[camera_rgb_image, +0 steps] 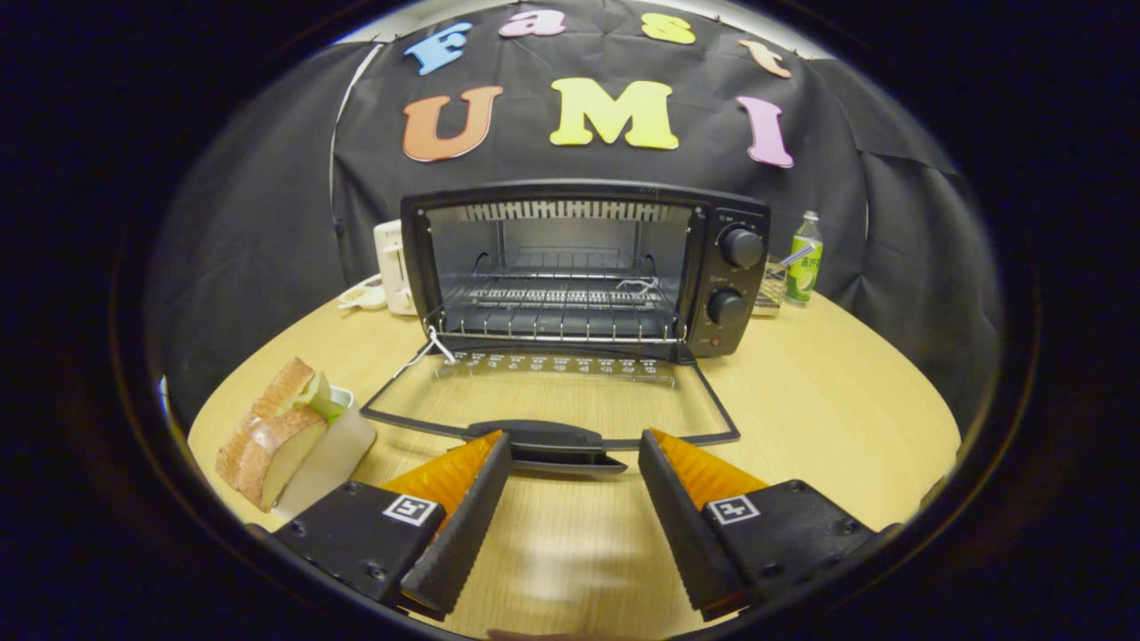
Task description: Open the toaster oven, put the food inside, and close the toaster oven door.
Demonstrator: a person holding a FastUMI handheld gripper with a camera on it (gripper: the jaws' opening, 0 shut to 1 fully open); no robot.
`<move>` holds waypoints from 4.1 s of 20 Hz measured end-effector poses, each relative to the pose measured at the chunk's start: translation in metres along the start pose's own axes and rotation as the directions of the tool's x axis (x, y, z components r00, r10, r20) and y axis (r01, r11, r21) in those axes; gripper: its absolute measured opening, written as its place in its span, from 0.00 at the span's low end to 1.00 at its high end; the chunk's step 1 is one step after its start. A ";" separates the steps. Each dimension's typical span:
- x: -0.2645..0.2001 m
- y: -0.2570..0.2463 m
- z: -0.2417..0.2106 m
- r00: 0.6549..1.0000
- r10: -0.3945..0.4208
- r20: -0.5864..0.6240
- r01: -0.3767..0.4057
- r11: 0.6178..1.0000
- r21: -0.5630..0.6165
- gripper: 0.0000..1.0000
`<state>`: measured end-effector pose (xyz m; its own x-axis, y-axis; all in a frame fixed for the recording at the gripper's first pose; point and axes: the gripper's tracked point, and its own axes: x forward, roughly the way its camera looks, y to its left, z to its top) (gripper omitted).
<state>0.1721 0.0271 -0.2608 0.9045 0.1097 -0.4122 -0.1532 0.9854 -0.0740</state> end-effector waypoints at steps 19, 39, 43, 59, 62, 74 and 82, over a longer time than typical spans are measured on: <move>-0.067 0.141 0.016 0.582 0.707 -0.403 -0.513 0.703 0.493 0.80; -0.091 0.154 0.029 0.536 0.806 -0.252 -0.540 0.556 0.632 0.33; -0.086 0.131 0.069 0.602 0.798 0.026 -0.575 0.411 0.707 0.33; 0.012 -0.008 0.095 0.910 0.076 0.408 -0.412 0.267 0.871 0.33; 0.036 -0.001 0.099 0.924 0.056 0.378 -0.376 0.305 0.875 0.33; 0.135 0.010 0.157 0.948 0.027 0.316 -0.291 0.470 0.834 0.33; 0.151 0.011 0.140 0.972 0.035 0.232 -0.204 0.613 0.763 0.48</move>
<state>0.3625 0.0729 -0.1970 0.9661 0.1716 -0.1929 0.0253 0.6808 0.7320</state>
